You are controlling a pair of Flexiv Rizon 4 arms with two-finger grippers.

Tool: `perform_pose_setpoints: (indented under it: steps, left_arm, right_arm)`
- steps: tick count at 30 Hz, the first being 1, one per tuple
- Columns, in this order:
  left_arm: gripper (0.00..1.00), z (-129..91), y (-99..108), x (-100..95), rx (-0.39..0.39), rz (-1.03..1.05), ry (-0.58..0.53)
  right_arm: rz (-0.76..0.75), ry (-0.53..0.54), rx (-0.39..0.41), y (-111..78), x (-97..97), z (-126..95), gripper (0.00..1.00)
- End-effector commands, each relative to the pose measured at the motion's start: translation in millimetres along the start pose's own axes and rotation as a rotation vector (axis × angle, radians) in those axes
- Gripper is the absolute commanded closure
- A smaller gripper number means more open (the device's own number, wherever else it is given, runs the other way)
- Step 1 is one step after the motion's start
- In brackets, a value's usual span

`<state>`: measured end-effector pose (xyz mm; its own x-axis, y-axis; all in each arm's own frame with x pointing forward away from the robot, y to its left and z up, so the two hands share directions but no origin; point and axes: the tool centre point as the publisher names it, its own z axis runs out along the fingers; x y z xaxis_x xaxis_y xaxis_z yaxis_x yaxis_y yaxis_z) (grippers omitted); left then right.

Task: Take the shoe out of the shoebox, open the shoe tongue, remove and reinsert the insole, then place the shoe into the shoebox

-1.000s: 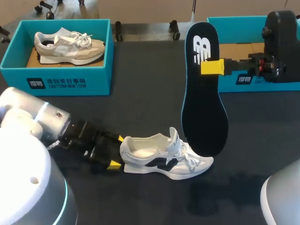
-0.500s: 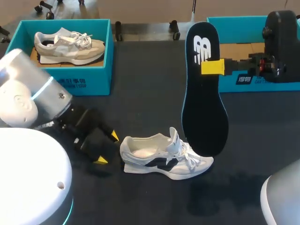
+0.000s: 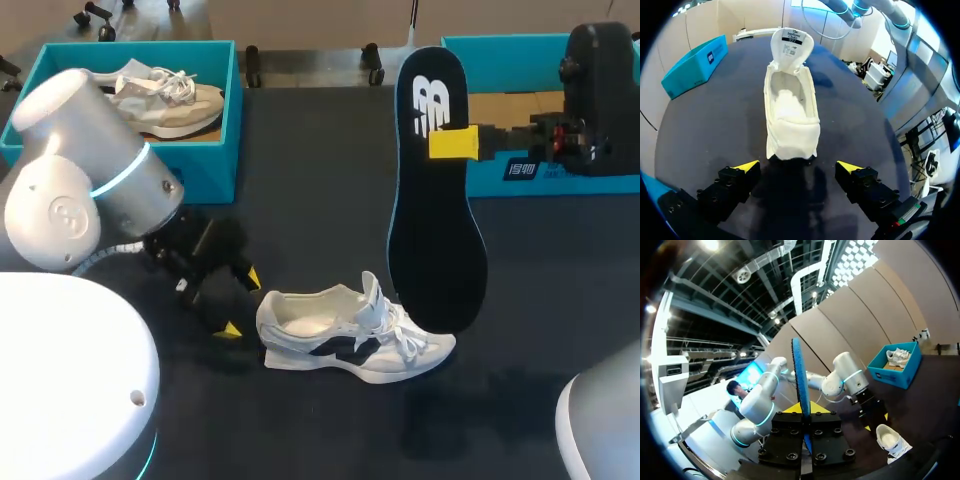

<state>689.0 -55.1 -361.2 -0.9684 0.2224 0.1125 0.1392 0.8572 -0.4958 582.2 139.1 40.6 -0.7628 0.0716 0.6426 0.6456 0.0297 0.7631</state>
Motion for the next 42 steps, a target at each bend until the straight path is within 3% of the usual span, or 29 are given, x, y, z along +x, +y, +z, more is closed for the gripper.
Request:
perform_pose_setpoints:
  steps: [1, 2, 14, 28, 37, 42]
  left_arm:
    - [0.0, -17, -12, 8.7, -0.457, -0.01, -0.046]
    - [0.0, -20, -15, 9.7, -0.505, 0.002, -0.073]
    - [0.0, -15, -20, 12.1, -0.486, -0.006, -0.053]
    - [0.0, -16, -23, 14.2, -0.527, -0.049, -0.142]
    - [0.0, -32, -40, 12.1, -0.504, -0.047, -0.172]
    - [0.0, -33, -55, -0.7, -0.495, -0.053, -0.196]
  right_arm:
    - [0.002, 0.001, 0.004, 2.3, -2.1, 3, 1.0]
    - [0.002, 0.001, 0.004, 2.3, -2.1, 3, 1.0]
    - [0.002, 0.001, 0.004, 2.3, -2.1, 3, 1.0]
    - [0.002, 0.001, 0.004, 2.3, -2.1, 3, 1.0]
    - [0.002, 0.001, 0.004, 2.3, -2.1, 3, 1.0]
    - [0.002, 0.001, 0.004, 2.3, -2.1, 3, 1.0]
